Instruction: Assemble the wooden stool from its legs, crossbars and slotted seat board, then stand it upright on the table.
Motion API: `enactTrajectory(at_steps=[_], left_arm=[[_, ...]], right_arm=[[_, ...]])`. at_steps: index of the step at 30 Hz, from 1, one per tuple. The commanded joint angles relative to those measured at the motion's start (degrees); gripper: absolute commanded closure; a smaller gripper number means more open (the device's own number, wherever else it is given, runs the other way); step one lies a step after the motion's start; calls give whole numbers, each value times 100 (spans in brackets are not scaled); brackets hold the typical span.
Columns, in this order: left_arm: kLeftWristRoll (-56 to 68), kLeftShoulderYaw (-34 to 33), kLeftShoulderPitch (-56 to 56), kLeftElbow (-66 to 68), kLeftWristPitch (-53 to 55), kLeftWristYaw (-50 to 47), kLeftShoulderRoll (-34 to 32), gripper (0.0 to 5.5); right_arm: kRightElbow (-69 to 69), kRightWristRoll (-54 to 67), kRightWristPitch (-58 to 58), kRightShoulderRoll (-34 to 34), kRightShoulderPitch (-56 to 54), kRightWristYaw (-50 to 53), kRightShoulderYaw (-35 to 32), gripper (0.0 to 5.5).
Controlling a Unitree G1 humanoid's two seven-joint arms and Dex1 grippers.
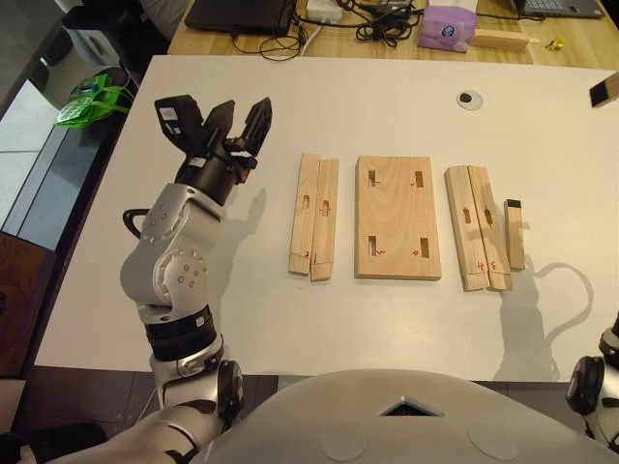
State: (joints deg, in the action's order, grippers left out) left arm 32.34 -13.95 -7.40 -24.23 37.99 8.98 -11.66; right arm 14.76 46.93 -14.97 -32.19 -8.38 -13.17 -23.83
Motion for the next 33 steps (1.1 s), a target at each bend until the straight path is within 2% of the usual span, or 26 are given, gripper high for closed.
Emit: enactTrajectory(at_steps=[1, 10, 20, 23, 29, 33], left_arm=[[-117, 53, 126, -93, -118, -198, 141, 217], [-497, 127, 248, 178, -770, -613, 585, 217], [-823, 268, 371, 370, -1330, -981, 1080, 217], [-873, 235, 314, 464, -1413, -1031, 1113, 217], [-862, 161, 90, 634, -1415, -979, 957, 217], [-861, 150, 44, 701, -1418, -949, 898, 217]], right_arm=[[-15, 766, -684, 42, 36, 83, -403, 512], [-924, 2300, -1945, -42, 285, -454, -1231, 512], [-1795, 2213, -2570, -109, 870, -1426, -1439, 512], [-1815, 1964, -2400, 117, 869, -1497, -1314, 512], [-1609, 446, -973, 869, 1036, -1689, -604, 512], [-1515, 143, -574, 1265, 1180, -1609, -499, 512]])
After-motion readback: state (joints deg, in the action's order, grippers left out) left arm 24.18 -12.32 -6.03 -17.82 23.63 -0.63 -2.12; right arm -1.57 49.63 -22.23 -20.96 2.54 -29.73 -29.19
